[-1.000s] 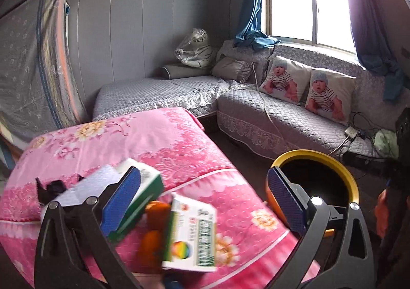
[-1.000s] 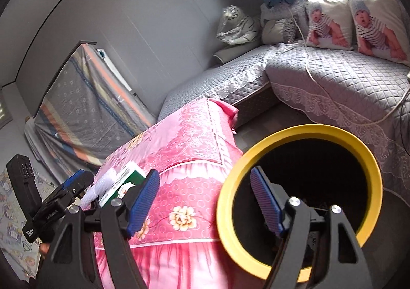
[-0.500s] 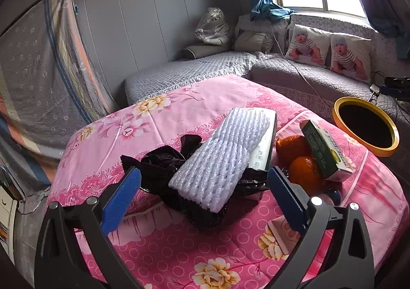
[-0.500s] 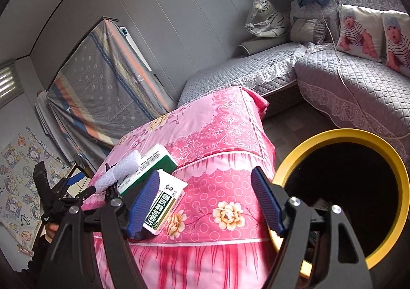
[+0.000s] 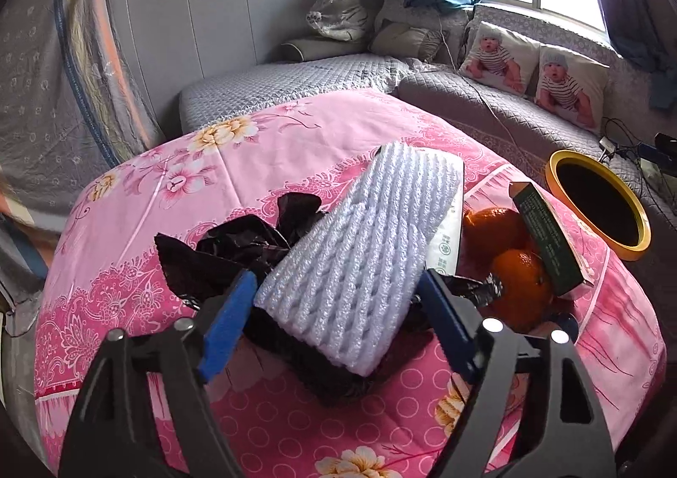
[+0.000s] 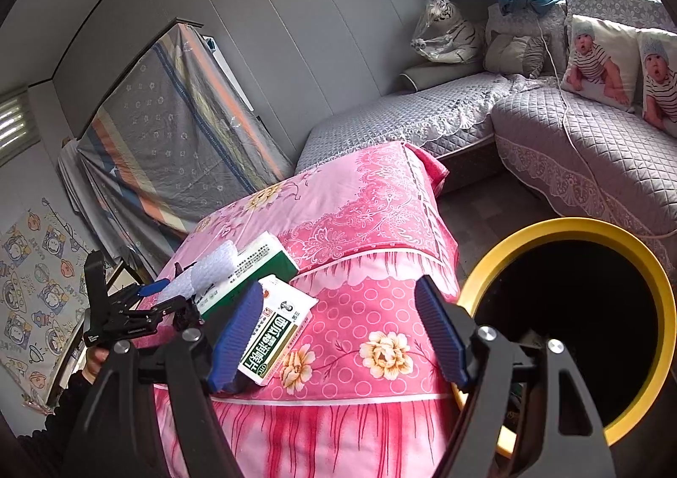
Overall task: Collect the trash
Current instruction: 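Reach the left tool to the white mesh foam sleeve and grasp it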
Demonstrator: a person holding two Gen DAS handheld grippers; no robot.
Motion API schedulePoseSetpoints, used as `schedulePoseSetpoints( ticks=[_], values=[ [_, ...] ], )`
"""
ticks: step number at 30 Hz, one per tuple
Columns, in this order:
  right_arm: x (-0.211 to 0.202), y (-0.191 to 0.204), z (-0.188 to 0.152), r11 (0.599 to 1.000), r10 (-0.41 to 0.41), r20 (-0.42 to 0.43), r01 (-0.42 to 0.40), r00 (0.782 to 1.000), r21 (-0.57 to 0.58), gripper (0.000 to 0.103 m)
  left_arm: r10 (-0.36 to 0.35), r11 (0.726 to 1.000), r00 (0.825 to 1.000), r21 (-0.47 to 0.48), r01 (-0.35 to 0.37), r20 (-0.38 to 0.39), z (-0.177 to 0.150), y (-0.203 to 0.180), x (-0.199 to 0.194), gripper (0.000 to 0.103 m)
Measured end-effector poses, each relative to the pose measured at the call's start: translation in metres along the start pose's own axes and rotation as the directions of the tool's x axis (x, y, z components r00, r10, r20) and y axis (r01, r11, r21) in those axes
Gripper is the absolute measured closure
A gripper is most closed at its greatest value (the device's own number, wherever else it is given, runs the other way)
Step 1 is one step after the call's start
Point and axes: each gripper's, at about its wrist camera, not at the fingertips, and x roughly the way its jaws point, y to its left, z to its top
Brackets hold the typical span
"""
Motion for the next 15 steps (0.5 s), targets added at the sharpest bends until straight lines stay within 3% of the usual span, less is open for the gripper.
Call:
schedulePoseSetpoints(
  ticks=[3, 5, 7, 15],
  values=[
    [-0.001, -0.002, -0.001, 1.0, 0.0, -0.001, 0.0, 1.0, 0.006, 0.032, 0.006, 1.0, 1.0, 0.01, -0.006, -0.009, -0.002, -0.004, 0.004, 0.042],
    [-0.002, -0.004, -0.001, 1.0, 0.001, 0.001, -0.001, 1.0, 0.01, 0.032, -0.005, 1.0, 1.0, 0.002, 0.005, -0.016, -0.003, -0.004, 0.004, 0.064],
    [-0.005, -0.006, -0.001, 1.0, 0.001, 0.007, -0.002, 1.0, 0.016, 0.032, -0.015, 1.0, 1.0, -0.011, 0.015, -0.009, -0.002, -0.003, 0.002, 0.076],
    [-0.004, -0.01, -0.002, 0.999, 0.016, -0.001, -0.015, 1.0, 0.041, 0.031, -0.072, 0.994, 0.991, -0.078, 0.08, 0.112, -0.002, 0.005, -0.044, 0.08]
  ],
)
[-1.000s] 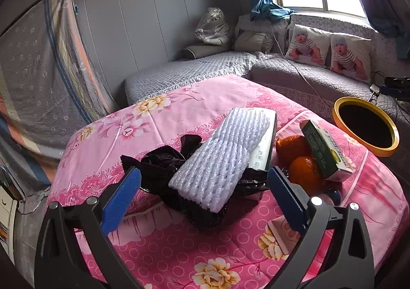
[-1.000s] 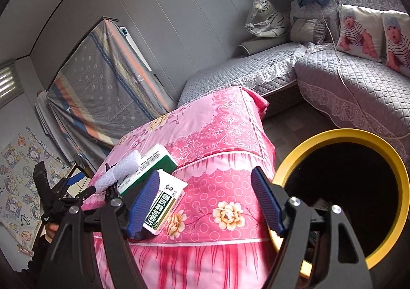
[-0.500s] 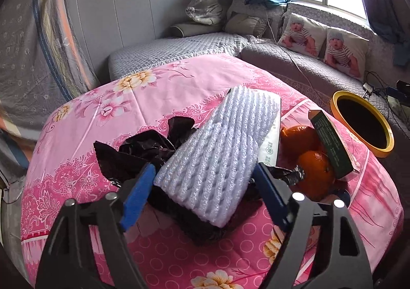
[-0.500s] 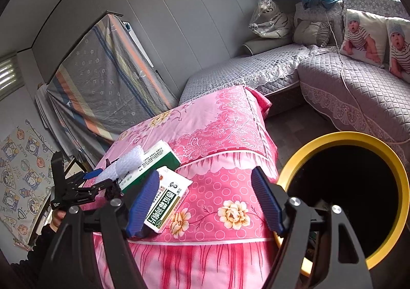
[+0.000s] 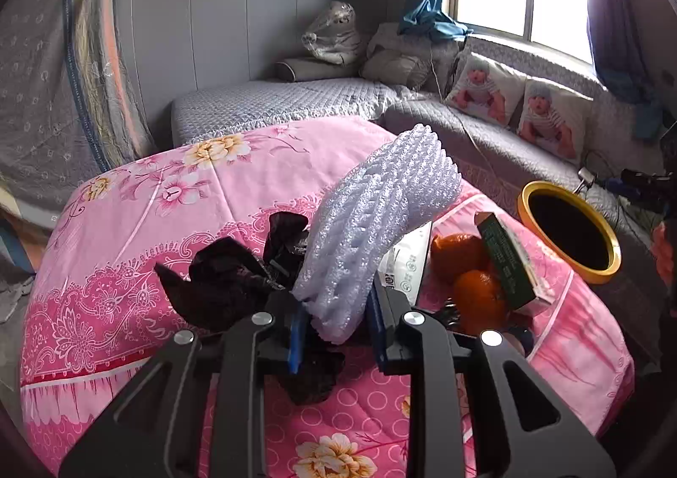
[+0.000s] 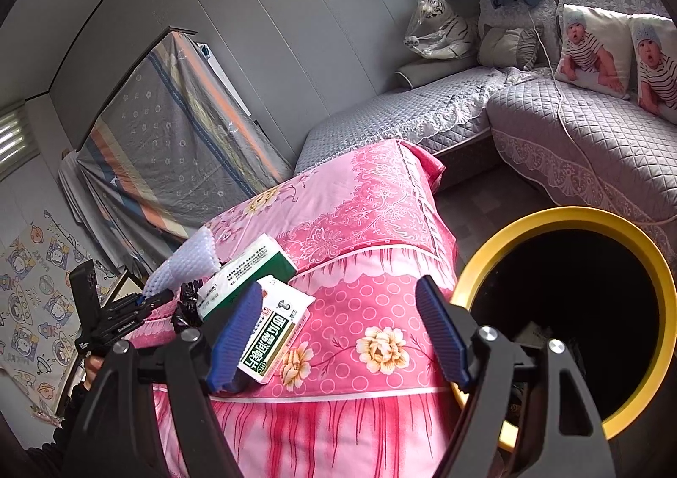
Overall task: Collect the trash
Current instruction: 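Reach the left tool to the white mesh foam sleeve and grasp it, then grasp the black plastic bag with the right tool while the left tool holds the sleeve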
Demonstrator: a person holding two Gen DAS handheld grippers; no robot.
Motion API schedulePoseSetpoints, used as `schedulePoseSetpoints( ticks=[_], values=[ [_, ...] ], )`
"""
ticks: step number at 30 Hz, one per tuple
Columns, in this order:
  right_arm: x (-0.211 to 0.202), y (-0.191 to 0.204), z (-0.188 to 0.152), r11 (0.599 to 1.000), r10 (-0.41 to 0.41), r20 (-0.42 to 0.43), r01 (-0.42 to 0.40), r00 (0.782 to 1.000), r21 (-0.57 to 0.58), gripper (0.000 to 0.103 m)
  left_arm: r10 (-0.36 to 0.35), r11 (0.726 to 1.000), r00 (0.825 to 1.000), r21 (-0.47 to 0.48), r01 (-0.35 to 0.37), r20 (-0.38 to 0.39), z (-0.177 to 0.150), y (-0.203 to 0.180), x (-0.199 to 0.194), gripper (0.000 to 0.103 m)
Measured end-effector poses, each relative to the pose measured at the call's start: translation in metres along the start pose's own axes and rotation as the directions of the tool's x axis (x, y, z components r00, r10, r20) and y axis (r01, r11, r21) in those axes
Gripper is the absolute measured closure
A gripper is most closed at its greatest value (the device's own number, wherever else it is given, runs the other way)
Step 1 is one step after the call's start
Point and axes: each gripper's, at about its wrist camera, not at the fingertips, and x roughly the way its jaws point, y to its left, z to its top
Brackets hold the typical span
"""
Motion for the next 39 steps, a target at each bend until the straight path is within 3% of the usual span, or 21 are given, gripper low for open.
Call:
schedulePoseSetpoints(
  ticks=[7, 12, 17, 21, 29, 34, 39],
  values=[
    [0.004, 0.014, -0.006, 0.998, 0.022, -0.026, -0.023, 0.999, -0.051, 0.031, 0.055, 0.988, 0.988, -0.149, -0.034, 0.143, -0.003, 0.014, -0.059, 0.08],
    [0.017, 0.049, -0.019, 0.98, 0.054, -0.083, -0.069, 0.995, -0.187, 0.032, 0.112, 0.975, 0.978, -0.21, -0.075, 0.176, -0.023, 0.016, -0.089, 0.08],
    [0.04, 0.119, -0.042, 0.895, 0.138, -0.147, -0.187, 0.979, -0.405, 0.032, 0.132, 0.963, 0.967, -0.26, -0.073, 0.218, -0.048, 0.013, -0.118, 0.08],
    [0.072, 0.173, -0.055, 0.82, 0.166, -0.2, -0.248, 0.966, -0.516, 0.032, 0.158, 0.951, 0.955, -0.299, -0.08, 0.25, -0.064, 0.013, -0.137, 0.08],
    [0.143, 0.25, -0.074, 0.704, 0.126, -0.298, -0.296, 0.946, -0.646, 0.032, 0.218, 0.934, 0.942, -0.336, -0.125, 0.256, -0.09, 0.022, -0.162, 0.079],
    [0.192, 0.27, -0.079, 0.695, 0.058, -0.345, -0.285, 0.937, -0.659, 0.034, 0.245, 0.92, 0.935, -0.366, -0.141, 0.256, -0.103, 0.032, -0.171, 0.079],
    [0.236, 0.279, -0.085, 0.707, -0.03, -0.38, -0.249, 0.925, -0.662, 0.046, 0.278, 0.901, 0.929, -0.4, -0.165, 0.244, -0.116, 0.041, -0.179, 0.079]
  ],
)
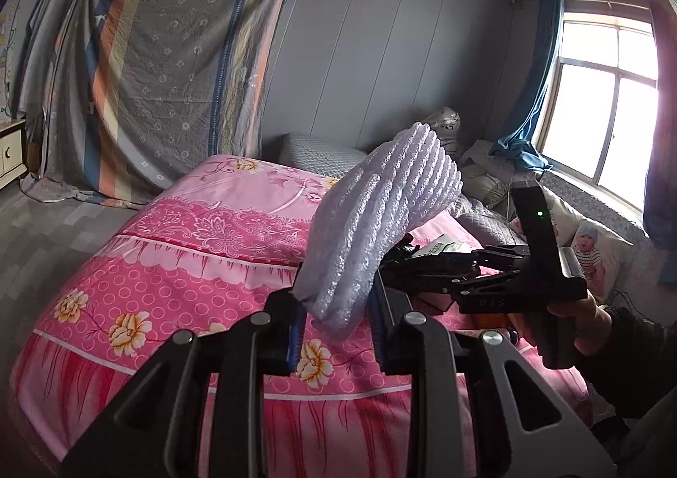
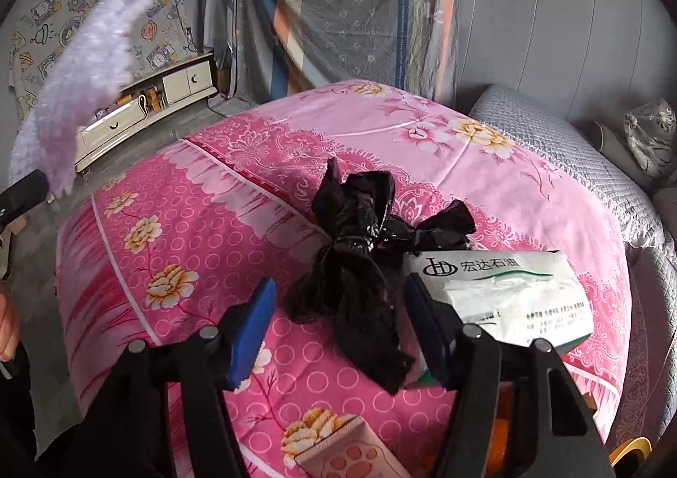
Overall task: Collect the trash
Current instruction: 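Grasp the black plastic bag with the right tool while the left tool holds the sleeve, then carry the foam sleeve with the left tool over the bin while the right tool carries the black bag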
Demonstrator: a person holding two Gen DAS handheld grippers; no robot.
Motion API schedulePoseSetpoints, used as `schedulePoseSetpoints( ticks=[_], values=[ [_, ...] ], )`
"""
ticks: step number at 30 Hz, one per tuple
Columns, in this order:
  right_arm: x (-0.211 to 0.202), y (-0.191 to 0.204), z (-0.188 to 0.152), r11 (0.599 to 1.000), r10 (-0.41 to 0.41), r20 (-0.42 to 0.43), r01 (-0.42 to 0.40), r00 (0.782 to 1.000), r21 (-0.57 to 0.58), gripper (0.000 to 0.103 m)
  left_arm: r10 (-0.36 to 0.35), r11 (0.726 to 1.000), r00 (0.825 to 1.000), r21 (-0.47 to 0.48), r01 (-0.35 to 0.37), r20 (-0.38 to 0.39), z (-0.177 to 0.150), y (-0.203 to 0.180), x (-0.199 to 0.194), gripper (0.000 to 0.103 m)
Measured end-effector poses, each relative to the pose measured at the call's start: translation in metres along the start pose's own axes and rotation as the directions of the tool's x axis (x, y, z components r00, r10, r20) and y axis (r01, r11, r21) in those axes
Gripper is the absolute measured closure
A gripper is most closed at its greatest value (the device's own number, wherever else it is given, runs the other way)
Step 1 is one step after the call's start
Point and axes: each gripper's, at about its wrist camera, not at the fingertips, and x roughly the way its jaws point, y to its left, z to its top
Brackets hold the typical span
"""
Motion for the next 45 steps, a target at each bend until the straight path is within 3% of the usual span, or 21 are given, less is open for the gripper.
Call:
schedulePoseSetpoints(
  ticks=[2, 4, 6, 9, 15, 19, 35, 40, 45],
  values=[
    [0.012, 0.0, 0.003, 1.0, -0.02, -0.029, 0.02, 0.999, 0.003, 0.05, 0.014, 1.0, 1.0, -0.005, -0.014, 0.003, -0.001, 0.003, -0.004, 0.079],
    [0.023, 0.001, 0.005, 1.0, -0.03, -0.062, 0.03, 0.998, 0.002, 0.063, 0.027, 1.0, 1.0, -0.004, -0.027, 0.007, -0.002, 0.005, -0.008, 0.079],
    [0.031, 0.001, 0.006, 1.0, -0.018, -0.099, 0.02, 0.995, 0.02, 0.087, 0.037, 0.999, 0.999, -0.003, -0.037, 0.01, -0.002, 0.006, -0.011, 0.079],
    [0.031, 0.001, 0.005, 0.998, 0.013, -0.125, -0.006, 0.992, 0.057, 0.097, 0.059, 0.998, 0.998, 0.003, -0.059, 0.015, -0.001, 0.005, -0.014, 0.079],
    [-0.018, -0.014, 0.007, 0.963, 0.218, -0.051, -0.206, 0.975, 0.174, 0.098, 0.114, 0.993, 0.993, 0.027, -0.115, 0.034, 0.003, 0.0, -0.015, 0.079],
    [-0.058, -0.029, 0.006, 0.938, 0.271, 0.012, -0.267, 0.963, 0.222, 0.098, 0.134, 0.99, 0.99, 0.044, -0.136, 0.045, 0.005, -0.009, -0.014, 0.079],
    [-0.172, -0.104, -0.04, 0.927, 0.106, 0.205, -0.171, 0.973, 0.333, 0.098, 0.089, 0.988, 0.996, 0.12, -0.092, 0.026, 0.02, -0.072, 0.017, 0.079],
    [-0.207, -0.128, -0.061, 0.919, 0.033, 0.253, -0.129, 0.967, 0.372, 0.098, 0.049, 0.985, 0.999, 0.165, -0.049, 0.005, 0.027, -0.107, 0.036, 0.079],
    [-0.238, -0.157, -0.09, 0.896, -0.062, 0.279, -0.07, 0.958, 0.439, 0.098, -0.032, 0.975, 0.999, 0.218, 0.04, -0.036, 0.029, -0.151, 0.062, 0.079]
  ],
)
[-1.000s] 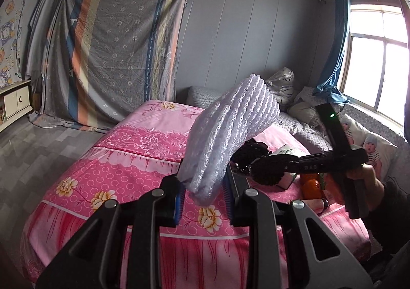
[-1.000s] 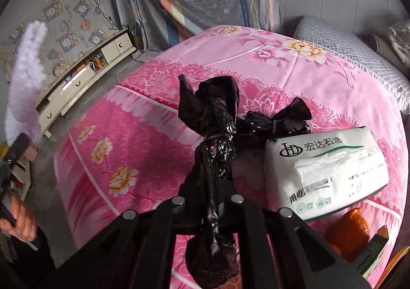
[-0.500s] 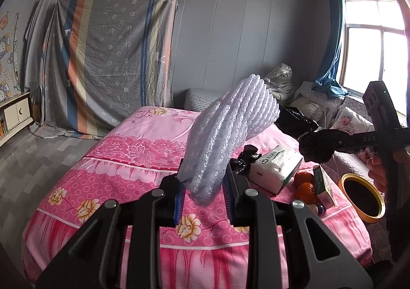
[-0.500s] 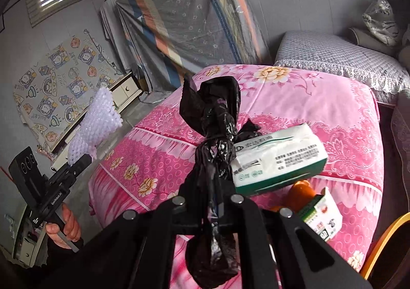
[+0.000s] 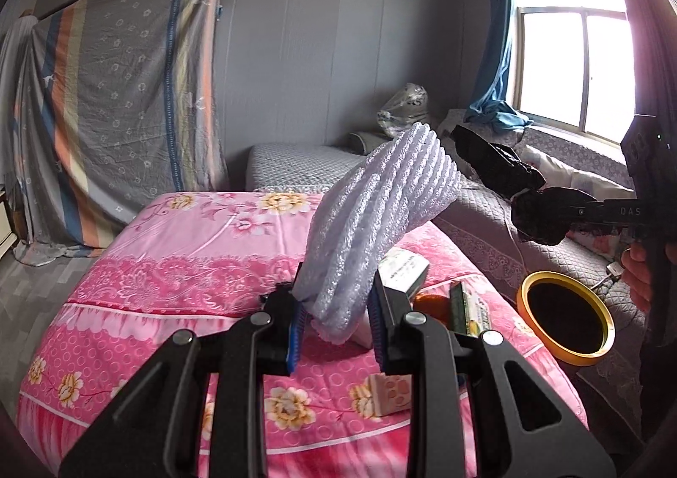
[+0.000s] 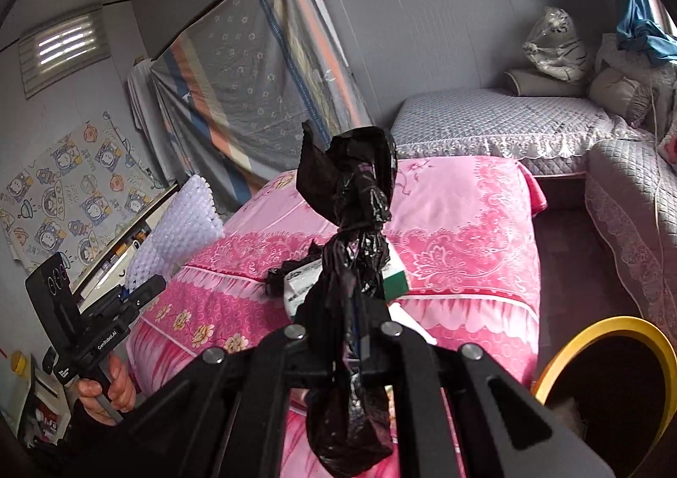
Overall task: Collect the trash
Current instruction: 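Carry the foam sleeve with the left tool over the bin while the right tool carries the black bag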
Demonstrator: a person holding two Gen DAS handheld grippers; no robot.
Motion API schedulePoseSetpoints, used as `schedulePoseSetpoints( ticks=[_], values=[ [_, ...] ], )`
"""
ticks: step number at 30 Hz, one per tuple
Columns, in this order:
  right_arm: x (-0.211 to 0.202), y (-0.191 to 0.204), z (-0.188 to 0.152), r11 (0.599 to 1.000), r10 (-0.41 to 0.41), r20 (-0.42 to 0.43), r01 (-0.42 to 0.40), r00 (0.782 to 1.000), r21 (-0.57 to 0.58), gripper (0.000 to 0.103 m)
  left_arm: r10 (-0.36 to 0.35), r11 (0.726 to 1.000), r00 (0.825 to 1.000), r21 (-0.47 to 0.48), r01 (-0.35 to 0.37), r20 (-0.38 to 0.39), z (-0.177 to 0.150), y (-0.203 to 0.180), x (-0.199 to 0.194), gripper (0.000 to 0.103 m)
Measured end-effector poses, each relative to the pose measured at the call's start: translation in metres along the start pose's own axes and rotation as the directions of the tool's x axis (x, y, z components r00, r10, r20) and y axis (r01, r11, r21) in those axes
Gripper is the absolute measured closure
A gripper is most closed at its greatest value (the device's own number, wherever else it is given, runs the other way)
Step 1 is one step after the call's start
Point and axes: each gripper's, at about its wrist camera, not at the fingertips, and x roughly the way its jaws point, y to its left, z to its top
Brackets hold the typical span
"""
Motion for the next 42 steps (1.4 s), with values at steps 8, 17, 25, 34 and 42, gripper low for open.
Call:
schedulePoseSetpoints(
  ticks=[8, 17, 25, 34, 42],
  values=[
    [-0.056, -0.08, -0.024, 0.977, -0.172, 0.069, 0.162, 0.983, 0.14, 0.098, -0.155, 0.983, 0.986, 0.091, 0.16, -0.055, 0.014, -0.082, 0.05, 0.079],
    [-0.11, -0.152, -0.065, 0.9, -0.379, 0.081, 0.347, 0.922, 0.263, 0.098, -0.299, 0.936, 0.947, 0.156, 0.315, -0.122, 0.023, -0.168, 0.101, 0.079],
    [-0.127, -0.199, -0.102, 0.846, -0.445, 0.036, 0.407, 0.895, 0.345, 0.098, -0.362, 0.896, 0.907, 0.187, 0.402, -0.215, 0.014, -0.234, 0.146, 0.079],
    [-0.116, -0.221, -0.134, 0.814, -0.438, -0.03, 0.41, 0.899, 0.412, 0.098, -0.368, 0.872, 0.871, 0.203, 0.445, -0.326, -0.009, -0.288, 0.184, 0.079],
    [-0.108, -0.235, -0.157, 0.793, -0.424, -0.078, 0.412, 0.902, 0.448, 0.098, -0.375, 0.867, 0.824, 0.155, 0.475, -0.425, -0.027, -0.314, 0.22, 0.079]
  ],
)
